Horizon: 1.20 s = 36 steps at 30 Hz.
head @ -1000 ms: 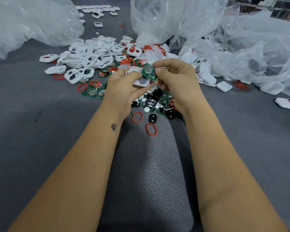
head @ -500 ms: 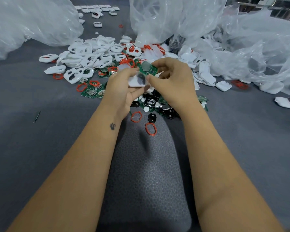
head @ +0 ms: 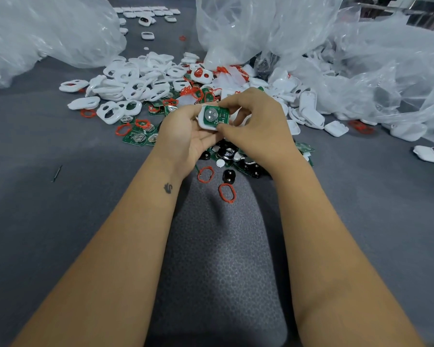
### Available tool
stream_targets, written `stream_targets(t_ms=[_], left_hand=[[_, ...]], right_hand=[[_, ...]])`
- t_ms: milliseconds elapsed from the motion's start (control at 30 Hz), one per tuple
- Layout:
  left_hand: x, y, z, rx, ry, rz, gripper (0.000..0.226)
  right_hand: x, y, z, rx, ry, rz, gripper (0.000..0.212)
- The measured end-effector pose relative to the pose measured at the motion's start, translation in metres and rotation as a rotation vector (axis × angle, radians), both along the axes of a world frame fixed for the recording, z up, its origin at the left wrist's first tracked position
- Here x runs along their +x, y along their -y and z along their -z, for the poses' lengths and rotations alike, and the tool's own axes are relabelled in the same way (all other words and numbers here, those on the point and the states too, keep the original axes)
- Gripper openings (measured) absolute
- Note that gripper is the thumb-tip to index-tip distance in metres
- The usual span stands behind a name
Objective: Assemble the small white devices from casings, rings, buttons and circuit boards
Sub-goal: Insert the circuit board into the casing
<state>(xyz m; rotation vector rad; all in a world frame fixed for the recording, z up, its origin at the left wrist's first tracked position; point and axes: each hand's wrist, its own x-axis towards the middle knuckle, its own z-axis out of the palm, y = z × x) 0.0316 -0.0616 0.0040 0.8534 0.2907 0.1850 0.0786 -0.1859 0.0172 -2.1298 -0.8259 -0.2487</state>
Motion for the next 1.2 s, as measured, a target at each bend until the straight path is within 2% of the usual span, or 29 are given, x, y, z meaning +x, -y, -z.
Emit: stream_targets(t_ms=[467,633,700,767,867,1033,1200], left_hand=[[-0.0008,-0.0003,-0.0007,0.02,0.01,0.02,0.036],[-0.0006,-0.0034,0.0015,0.007,0.05,0.057,0.054],[-0.0003,-0.0038,0.0019,0.007,0.049,0.057,0.049],[0.0003,-0.0022,0.0012,0.039,0.05,0.037,0.033],[0.0011,0.0004,0.0033,0.17,0.063,-0.018,0.013],[0.0014,0.0003,0.0057,0.209,0.104,-0.018,0.018],[0.0031,-0.0017,0.005,0.152,0.1,-0.053,0.02]], right_hand=[[0.0,-0.0023,0.0006,-0.019,0.019,-0.002,0.033],[-0.0001,-0.0041,0.0016,0.025,0.015,-0.002,0.035],[-0.0002,-0.0047,0.0015,0.025,0.017,0.002,0.036],[-0.0002,-0.0052,0.0016,0.02,0.021,0.005,0.037],[0.0004,-0.0054,0.0019,0.01,0.031,0.011,0.037],[-0.0003,-0.0047,0.0017,0.028,0.021,0.003,0.037],[-0.0008,-0.0045,0.0015,0.223,-0.156,0.028,0.033]])
